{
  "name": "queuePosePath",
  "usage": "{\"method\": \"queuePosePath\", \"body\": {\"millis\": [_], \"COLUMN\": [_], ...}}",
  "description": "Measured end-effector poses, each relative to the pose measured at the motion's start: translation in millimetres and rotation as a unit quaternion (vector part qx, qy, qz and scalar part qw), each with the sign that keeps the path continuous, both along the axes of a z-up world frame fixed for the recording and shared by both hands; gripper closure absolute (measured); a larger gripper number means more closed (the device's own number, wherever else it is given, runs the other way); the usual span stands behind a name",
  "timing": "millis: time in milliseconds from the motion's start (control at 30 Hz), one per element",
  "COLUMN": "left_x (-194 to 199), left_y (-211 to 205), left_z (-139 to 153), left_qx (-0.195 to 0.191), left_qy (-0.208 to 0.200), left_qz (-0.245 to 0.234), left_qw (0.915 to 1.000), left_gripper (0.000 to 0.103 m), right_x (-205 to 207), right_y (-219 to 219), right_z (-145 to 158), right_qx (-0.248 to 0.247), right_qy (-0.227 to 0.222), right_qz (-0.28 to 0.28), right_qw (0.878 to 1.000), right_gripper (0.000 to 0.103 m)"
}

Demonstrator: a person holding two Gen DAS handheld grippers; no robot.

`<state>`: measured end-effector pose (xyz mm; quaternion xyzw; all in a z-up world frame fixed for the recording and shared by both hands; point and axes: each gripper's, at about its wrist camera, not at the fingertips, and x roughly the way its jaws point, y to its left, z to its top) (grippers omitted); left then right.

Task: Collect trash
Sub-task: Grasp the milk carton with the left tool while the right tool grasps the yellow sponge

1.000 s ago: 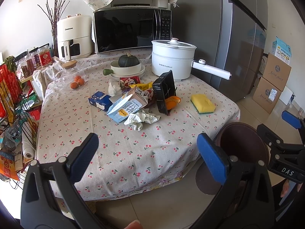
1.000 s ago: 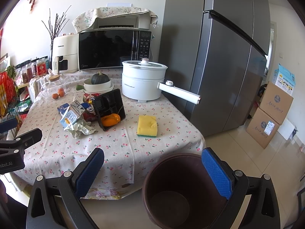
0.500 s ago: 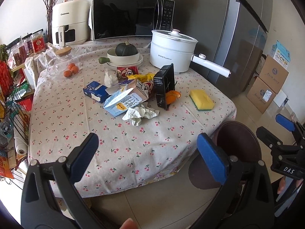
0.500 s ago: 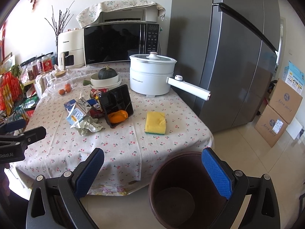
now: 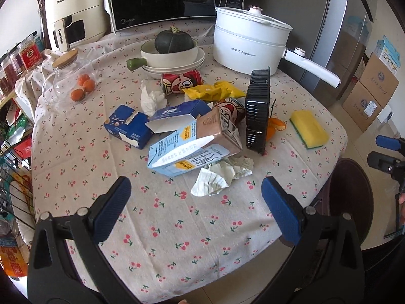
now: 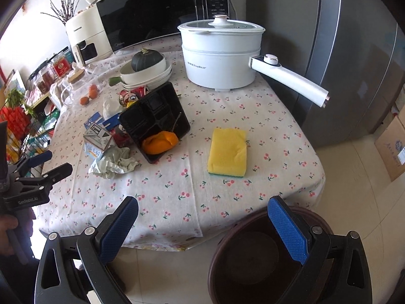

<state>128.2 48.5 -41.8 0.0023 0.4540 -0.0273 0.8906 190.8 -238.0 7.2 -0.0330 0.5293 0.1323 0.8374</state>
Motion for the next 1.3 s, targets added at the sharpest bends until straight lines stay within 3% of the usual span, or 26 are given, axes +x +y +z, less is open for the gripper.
{"method": "queuePosePath", "body": {"millis": [167,333,467,533,667,867,1100,1300], "left_x": [26,47,55,58,58,57,49,37], "left_y": [-10,-26,-40,-47,-48,-17,18,38], "left_z": [-20,-34,-36,-35,-27,0,12,28], "left_qx": [0.022,0.070,0.111,0.124,0.138,0.087,0.021,-0.029], "left_qy": [0.013,0.009,-0.006,-0.009,-0.025,-0.044,-0.055,-0.074], "left_qz": [-0.017,-0.021,-0.032,-0.044,-0.046,-0.001,0.047,0.075], "left_qw": [0.9995,0.9973,0.9933,0.9913,0.9890,0.9952,0.9971,0.9940], "left_gripper": [0.001,0.002,0.014,0.026,0.035,0.050,0.050,0.051], "right_x": [32,56,68,74,85,98,101,97], "right_y": [-9,-15,-9,-4,5,17,20,4], "right_z": [-33,-45,-51,-55,-71,-100,-109,-97], "right_qx": [-0.019,-0.028,-0.021,-0.013,-0.021,-0.039,-0.056,-0.018], "right_qy": [0.049,0.056,0.064,0.070,0.081,0.111,0.100,0.099], "right_qz": [-0.021,-0.045,-0.043,-0.042,-0.051,-0.052,-0.045,-0.070], "right_qw": [0.998,0.997,0.997,0.997,0.995,0.992,0.992,0.992], "right_gripper": [0.000,0.000,0.000,0.000,0.000,0.005,0.042,0.043]}}
